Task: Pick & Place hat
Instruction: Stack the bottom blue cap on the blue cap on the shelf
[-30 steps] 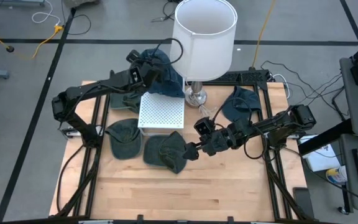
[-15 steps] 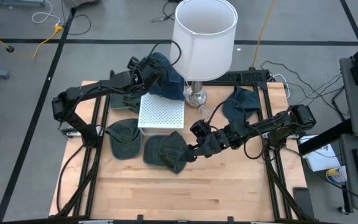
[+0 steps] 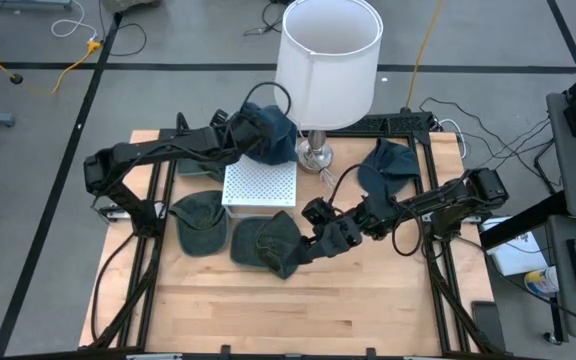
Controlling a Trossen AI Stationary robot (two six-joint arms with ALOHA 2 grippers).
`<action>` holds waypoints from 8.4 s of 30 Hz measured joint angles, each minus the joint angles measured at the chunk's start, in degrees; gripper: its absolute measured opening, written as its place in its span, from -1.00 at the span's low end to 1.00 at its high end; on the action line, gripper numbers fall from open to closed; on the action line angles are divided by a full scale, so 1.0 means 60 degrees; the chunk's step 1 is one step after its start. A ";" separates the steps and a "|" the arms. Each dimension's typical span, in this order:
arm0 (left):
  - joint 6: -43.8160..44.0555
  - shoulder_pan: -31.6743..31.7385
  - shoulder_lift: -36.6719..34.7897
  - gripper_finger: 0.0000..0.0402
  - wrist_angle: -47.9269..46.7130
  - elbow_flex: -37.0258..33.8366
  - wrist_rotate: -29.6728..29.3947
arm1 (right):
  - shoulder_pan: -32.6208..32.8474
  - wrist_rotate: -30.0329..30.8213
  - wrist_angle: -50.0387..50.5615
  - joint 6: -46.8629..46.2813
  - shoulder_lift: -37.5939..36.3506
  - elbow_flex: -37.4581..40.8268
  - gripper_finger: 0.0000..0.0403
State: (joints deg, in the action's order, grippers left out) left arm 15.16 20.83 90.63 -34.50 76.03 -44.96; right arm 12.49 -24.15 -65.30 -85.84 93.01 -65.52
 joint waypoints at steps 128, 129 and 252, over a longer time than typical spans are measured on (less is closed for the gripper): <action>-0.5213 -0.0432 -0.1504 0.02 -0.2962 -0.0106 0.3285 | -0.1491 1.0866 0.3489 0.0849 0.0853 0.0636 0.83; -0.5213 -0.0432 -0.1504 0.01 -0.2964 -0.0106 0.3291 | -0.1509 1.0805 0.3461 0.0767 0.1069 0.0441 0.81; -1.1202 0.1924 -0.2941 -0.70 -0.3596 -0.0102 0.7743 | -0.2587 0.8624 0.2719 -0.0854 0.3344 -0.1330 -0.86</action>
State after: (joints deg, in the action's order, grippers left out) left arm -52.05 32.38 72.98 -56.07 75.42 1.50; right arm -3.03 27.59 -48.98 -90.96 113.08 -73.49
